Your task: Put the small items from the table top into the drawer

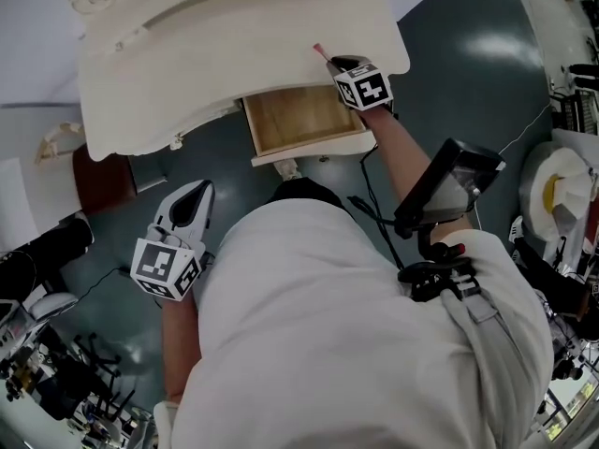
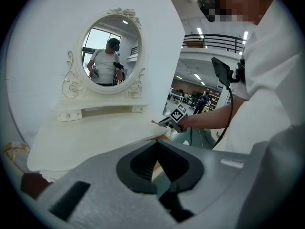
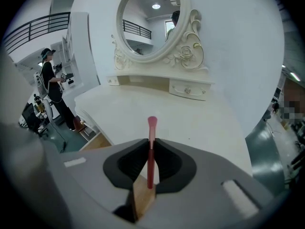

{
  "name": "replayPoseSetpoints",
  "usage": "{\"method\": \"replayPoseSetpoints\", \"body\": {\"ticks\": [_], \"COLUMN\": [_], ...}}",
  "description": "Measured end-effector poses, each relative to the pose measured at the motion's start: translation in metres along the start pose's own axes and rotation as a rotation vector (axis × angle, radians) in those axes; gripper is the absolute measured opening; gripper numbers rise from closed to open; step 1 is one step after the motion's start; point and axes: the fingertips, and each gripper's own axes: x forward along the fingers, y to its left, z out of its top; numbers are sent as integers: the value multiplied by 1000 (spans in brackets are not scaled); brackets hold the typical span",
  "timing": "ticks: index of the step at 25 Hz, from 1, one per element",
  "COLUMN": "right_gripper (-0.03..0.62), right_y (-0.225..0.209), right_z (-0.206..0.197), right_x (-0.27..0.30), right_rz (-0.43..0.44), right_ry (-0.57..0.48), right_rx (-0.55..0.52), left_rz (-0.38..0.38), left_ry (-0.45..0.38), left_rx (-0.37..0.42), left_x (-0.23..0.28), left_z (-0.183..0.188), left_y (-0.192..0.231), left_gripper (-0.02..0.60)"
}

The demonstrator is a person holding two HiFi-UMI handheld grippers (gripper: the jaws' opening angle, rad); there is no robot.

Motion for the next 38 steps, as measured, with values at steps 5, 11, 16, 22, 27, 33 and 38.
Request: {"method": "replayPoseSetpoints", "body": {"ticks": [5,11,16,22,27,33,38], "right_gripper": [44,44,44,44,43,43,44], "right_y": [29,52,87,125,134,146,157], "right_z": [-15,-32,-42,-55,-69,-79,-88], "right_x": [-36,-53,-60,-57,-54,-43,-29], "right_rz": [-7,-11,-14,-1,26,57,90], "right_ry": [-9,-5,1,21,54,96,142], "right_rx": [-13,-22,-31,-51,-74,-125,-181], "left_rz": [-12,-22,-22,-23,-20,6,35], "left_ry": [-19,-33,-41,-36,-26,-25,-36], "left_rx": [15,16,7,-11,-28,-51,-59], "left_x": [-30,-49,-81,-108,-110,-119,-127], "left_z": [-14,-33,-56,-85,-92,-99,-94], "left_y": [-22,-33,-31,-23,-26,-30,-34], "left_gripper": [2,2,2,2,2,2,2]}}
